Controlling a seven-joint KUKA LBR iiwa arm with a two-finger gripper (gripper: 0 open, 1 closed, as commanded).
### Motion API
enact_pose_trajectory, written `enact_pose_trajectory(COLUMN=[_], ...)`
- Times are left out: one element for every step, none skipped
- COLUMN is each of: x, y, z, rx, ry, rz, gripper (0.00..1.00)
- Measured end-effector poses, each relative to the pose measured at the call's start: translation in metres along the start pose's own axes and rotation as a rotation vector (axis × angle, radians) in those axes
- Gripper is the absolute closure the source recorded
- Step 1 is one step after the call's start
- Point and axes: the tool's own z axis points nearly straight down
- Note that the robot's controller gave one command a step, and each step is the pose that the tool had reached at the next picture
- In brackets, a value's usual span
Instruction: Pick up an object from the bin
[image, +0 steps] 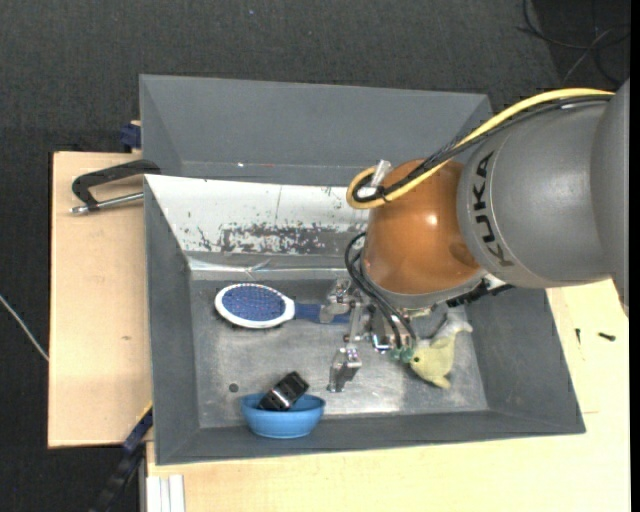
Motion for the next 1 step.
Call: enact_pose_trajectory(x=[-0.0242], y=[0.0561], z=[0.0385], rx=[-0.005], ry=[-0.018], rz=[0.486], gripper=[0.00])
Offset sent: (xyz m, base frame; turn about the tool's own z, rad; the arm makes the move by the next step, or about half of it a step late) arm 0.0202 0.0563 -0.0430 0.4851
